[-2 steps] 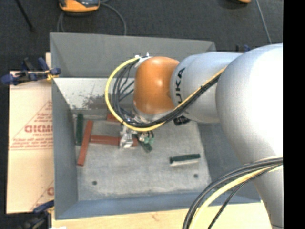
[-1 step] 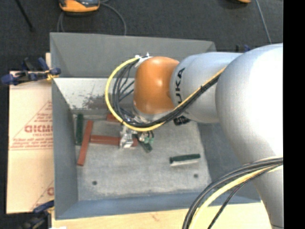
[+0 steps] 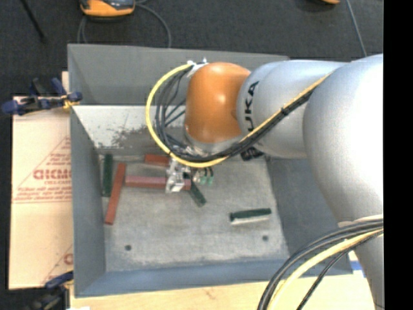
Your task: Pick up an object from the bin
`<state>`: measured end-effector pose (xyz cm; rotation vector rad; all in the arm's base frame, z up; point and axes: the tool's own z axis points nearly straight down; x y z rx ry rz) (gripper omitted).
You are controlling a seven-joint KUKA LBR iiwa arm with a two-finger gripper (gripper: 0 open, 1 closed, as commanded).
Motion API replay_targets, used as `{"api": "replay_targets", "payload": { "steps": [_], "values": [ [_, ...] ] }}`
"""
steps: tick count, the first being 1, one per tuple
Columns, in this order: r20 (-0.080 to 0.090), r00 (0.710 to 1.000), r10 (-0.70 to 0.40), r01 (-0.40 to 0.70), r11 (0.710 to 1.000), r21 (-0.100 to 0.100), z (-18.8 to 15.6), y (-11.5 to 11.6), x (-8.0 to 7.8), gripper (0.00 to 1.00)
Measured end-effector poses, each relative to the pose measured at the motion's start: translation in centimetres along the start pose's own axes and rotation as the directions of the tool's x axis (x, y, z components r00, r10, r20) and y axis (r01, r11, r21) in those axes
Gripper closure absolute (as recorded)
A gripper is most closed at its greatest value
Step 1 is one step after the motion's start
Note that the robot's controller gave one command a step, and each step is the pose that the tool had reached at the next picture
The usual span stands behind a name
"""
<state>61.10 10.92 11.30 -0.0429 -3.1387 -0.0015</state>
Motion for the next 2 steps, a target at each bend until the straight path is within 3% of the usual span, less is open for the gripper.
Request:
{"api": "replay_targets", "payload": {
  "steps": [1,2],
  "values": [
    [0.011,1.000,0.005,-0.005,1.000,-0.002,-4.2,0.0,-0.5,1.00],
    [0.006,1.000,0.013,-0.013,1.000,-0.001,-11.7,1.5,0.5,1.00]
  ]
}}
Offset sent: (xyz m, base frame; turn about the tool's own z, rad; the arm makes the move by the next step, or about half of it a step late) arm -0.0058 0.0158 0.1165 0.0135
